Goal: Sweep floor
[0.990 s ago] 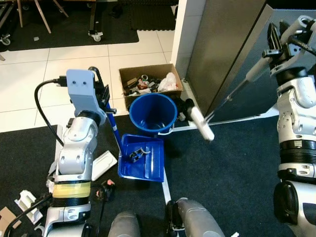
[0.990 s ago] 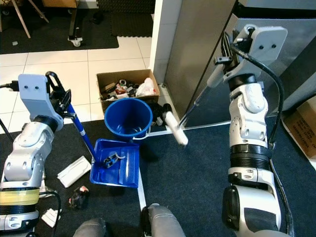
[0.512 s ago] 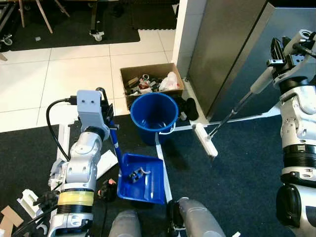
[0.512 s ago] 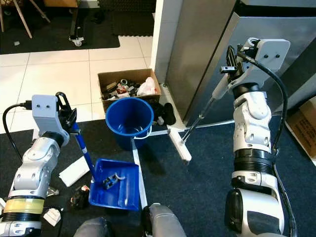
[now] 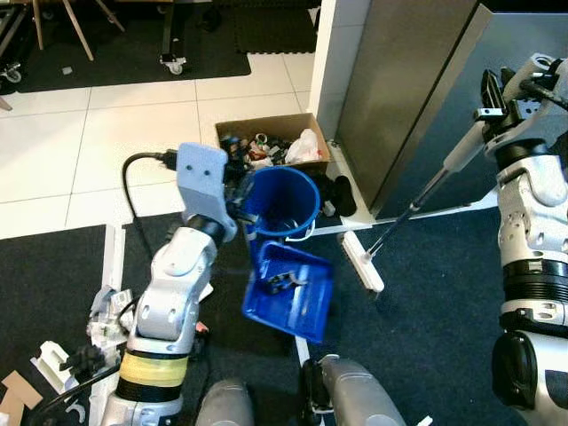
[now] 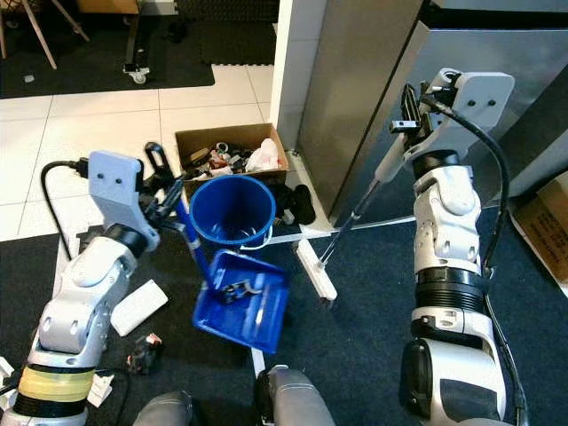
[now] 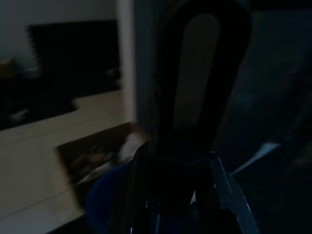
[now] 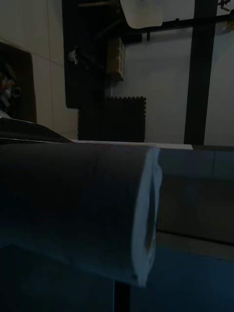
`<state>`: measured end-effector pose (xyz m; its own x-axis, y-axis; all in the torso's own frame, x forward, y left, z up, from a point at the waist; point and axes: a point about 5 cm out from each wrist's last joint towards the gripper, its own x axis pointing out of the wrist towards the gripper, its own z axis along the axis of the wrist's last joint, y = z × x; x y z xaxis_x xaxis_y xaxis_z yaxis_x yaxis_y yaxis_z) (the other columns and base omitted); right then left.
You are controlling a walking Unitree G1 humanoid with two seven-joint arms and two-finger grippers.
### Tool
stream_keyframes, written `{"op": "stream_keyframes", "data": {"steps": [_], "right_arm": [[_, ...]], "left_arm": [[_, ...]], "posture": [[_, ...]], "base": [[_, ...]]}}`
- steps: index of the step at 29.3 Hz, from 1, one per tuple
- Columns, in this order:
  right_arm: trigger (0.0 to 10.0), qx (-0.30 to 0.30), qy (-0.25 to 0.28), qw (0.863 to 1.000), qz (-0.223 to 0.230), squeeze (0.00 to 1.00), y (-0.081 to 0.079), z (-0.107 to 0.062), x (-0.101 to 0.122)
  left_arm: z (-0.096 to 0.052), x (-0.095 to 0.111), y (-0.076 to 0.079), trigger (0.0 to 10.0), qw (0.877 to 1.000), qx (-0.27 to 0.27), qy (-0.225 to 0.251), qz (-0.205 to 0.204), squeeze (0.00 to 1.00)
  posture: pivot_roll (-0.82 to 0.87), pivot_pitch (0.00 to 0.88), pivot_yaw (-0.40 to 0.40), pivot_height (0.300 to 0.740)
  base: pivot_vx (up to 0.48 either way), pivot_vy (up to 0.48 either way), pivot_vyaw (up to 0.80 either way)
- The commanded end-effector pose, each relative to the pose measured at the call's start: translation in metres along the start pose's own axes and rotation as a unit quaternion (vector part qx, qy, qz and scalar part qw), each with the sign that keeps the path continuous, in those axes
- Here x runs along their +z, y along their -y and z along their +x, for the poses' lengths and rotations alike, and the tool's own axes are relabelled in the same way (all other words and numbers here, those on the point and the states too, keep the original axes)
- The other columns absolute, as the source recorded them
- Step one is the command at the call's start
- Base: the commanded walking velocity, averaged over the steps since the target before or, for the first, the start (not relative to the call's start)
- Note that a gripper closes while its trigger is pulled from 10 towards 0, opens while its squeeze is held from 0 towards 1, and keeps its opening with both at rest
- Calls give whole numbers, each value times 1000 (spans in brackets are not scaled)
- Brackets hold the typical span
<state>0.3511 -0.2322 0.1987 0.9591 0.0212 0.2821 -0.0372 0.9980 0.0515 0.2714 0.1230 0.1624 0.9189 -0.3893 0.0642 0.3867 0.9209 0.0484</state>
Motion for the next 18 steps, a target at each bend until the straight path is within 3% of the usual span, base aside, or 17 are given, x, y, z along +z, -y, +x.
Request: {"op": "stream_keyframes", "data": {"steps": [1, 8, 13, 18], "right_arm": [[10000, 5, 31, 1000, -2, 0, -4, 6, 12], [10000, 8, 31, 999, 1, 0, -6, 6, 12], [10000, 8, 30, 1000, 2, 0, -7, 5, 10], [10000, 10, 29, 1000, 5, 0, -9, 7, 9]], "left_arm": [[1, 10, 15, 10000, 999, -42, 18, -27, 0], [-5, 25, 25, 10000, 997, -66, 30, -41, 0], [-6, 38, 27, 10000, 995, -80, 45, -25, 0], [-3, 59, 29, 10000, 993, -89, 70, 15, 0]], "posture": [[45, 0, -69, 740], [44, 0, -67, 740], [51, 0, -67, 740], [54, 0, -66, 740]], "base": [[0, 0, 0], [0, 0, 0], [0, 0, 0], [0, 0, 0]]}}
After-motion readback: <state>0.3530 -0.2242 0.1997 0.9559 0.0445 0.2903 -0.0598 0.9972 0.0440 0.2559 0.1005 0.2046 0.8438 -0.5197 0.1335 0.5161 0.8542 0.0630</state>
